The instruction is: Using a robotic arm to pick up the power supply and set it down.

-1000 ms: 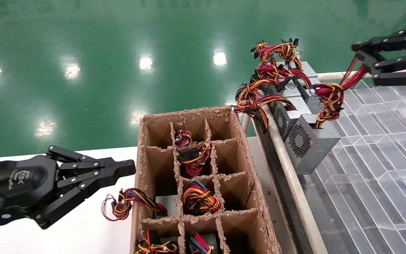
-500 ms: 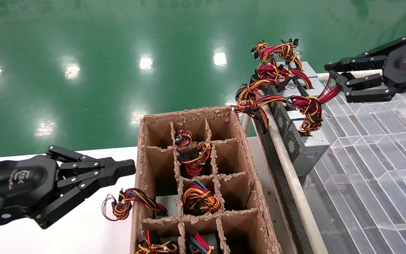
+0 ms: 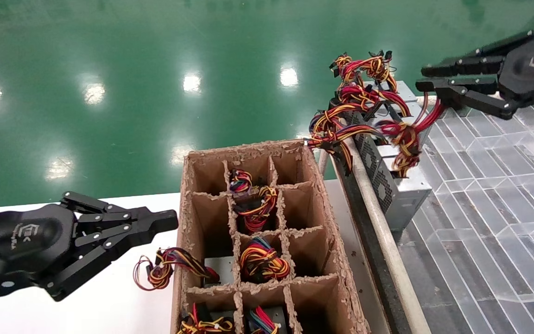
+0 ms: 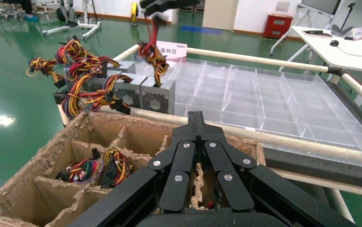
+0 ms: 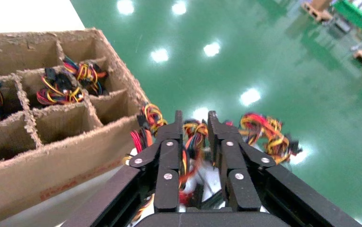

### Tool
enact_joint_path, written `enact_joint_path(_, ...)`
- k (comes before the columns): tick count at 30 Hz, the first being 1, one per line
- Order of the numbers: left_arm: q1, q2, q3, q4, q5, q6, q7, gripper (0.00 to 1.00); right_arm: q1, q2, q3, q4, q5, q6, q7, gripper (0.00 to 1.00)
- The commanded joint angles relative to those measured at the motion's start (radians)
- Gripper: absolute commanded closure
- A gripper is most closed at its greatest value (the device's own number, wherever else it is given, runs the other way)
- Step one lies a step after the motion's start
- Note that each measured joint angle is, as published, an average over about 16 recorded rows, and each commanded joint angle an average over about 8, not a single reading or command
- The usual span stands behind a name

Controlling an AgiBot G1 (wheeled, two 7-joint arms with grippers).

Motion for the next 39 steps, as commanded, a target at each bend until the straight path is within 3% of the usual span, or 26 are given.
enact_joint_path(1, 0.0, 0.0, 0.0, 0.0, 0.0, 0.0, 0.0, 1.0, 0.001, -0.003, -0.002, 0.008, 0.0, -0.008, 0.0, 0.0)
enact_joint_path(16, 0.0, 0.0, 0.0, 0.0, 0.0, 0.0, 0.0, 1.0, -0.081, 0.022, 0.036, 0.104, 0.14, -0.027, -0.011, 0.0)
enact_joint_path(31, 0.0, 0.0, 0.0, 0.0, 0.0, 0.0, 0.0, 1.0, -0.296, 0.037, 0.142, 0.288, 0.227, -0.009, 0.08, 0.0)
enact_joint_path(39, 0.0, 0.0, 0.0, 0.0, 0.0, 0.0, 0.0, 0.0, -0.416, 0.046, 0.2, 0.392, 0.274, 0.002, 0.131, 0.0)
